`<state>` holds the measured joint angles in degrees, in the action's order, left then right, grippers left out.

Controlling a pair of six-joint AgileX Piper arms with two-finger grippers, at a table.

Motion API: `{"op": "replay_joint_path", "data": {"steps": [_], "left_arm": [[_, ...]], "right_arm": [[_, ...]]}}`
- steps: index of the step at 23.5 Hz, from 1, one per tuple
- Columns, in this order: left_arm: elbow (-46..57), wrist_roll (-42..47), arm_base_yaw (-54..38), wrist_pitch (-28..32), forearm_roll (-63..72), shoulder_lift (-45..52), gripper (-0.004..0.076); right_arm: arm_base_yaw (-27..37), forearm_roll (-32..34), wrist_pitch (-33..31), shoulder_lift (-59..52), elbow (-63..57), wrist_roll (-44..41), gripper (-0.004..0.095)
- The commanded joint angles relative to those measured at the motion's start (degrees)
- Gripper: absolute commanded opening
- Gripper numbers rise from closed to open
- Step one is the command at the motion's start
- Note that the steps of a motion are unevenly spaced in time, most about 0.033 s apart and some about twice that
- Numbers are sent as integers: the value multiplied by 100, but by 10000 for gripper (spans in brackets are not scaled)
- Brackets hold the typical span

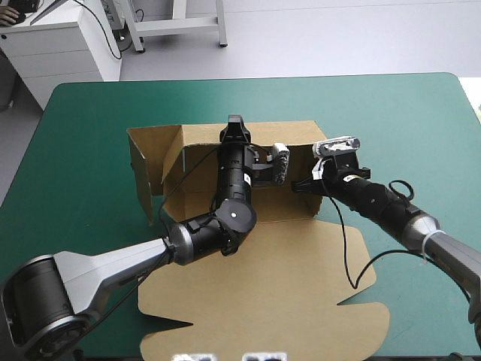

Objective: Fold the box

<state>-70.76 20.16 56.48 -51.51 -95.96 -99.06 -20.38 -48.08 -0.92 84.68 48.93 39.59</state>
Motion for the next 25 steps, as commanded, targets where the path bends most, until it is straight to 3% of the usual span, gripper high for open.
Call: {"op": "replay_joint_path", "data": {"steps": [1, 10, 18, 21, 22, 25], "left_arm": [[-166, 119, 333, -549, -425, 232, 299], [-166, 119, 1004, -1137, -425, 232, 299], [-166, 112, 1830, -2074, -392, 232, 270], [-166, -102, 1864, -1771, 294, 417, 0], [-166, -208, 1853, -1579, 565, 510, 8], [-166, -625, 1520, -228, 2174, 1182, 8]], "right_arm": [[310, 114, -491, 40, 504, 102, -14], [548, 814, -834, 386, 1213, -294, -14], [548, 2492, -1824, 808, 1786, -1914, -14], [548, 3050, -2508, 831, 2124, -2385, -14], [548, 3115, -2619, 831, 2183, -2423, -14], [548, 3128, -2798, 831, 2275, -2541, -14]]}}
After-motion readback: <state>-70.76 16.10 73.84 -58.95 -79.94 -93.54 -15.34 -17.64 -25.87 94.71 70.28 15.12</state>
